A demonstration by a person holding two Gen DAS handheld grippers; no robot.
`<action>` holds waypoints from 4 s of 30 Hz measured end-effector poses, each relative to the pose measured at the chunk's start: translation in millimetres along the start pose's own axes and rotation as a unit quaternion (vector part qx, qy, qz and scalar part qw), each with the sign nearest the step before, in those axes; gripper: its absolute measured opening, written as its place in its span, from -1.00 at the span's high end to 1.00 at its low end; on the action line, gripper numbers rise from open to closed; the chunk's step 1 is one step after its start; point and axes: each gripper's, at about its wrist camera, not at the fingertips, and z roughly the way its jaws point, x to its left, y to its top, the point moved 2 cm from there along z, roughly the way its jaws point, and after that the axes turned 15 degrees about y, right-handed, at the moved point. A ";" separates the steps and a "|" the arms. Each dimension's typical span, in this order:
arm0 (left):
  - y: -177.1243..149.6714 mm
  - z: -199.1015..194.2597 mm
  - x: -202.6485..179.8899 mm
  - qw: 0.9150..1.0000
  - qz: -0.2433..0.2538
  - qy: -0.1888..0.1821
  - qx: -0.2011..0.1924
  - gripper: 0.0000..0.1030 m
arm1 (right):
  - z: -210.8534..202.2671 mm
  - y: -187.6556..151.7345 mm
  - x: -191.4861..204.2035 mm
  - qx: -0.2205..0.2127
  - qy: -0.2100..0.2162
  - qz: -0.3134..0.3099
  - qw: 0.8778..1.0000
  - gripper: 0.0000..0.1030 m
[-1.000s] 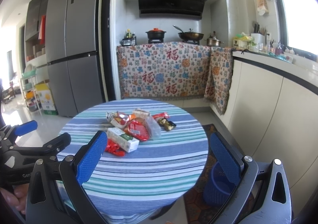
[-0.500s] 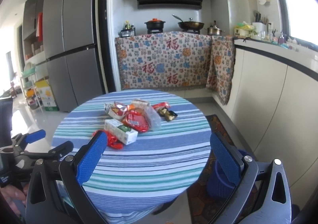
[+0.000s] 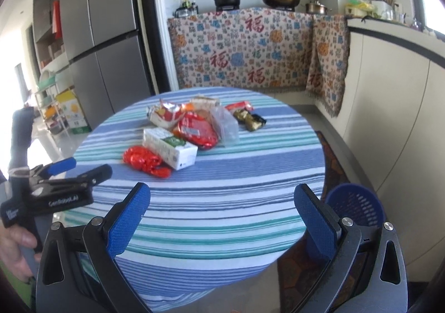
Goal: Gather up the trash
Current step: 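Reach the right gripper to the green milk carton and close on it, then lift the milk carton with the right gripper while the left gripper grasps the red bag, then carry carton and red bag over the blue wastebasket and open both grippers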
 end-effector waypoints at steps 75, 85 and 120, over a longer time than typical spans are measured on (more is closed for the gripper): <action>-0.5 110.4 71.5 0.992 0.075 -0.027 0.100 0.09 | 109.4 -26.2 -25.0 0.109 0.028 0.061 0.992 -0.02; 1.5 100.4 89.5 0.991 0.072 -0.048 0.103 -0.36 | 114.1 -8.4 -7.0 0.177 0.046 0.020 0.983 -0.53; 37.4 31.2 -39.4 0.977 0.115 -0.173 0.044 0.16 | 65.9 56.1 -79.8 0.155 0.045 0.066 0.985 0.07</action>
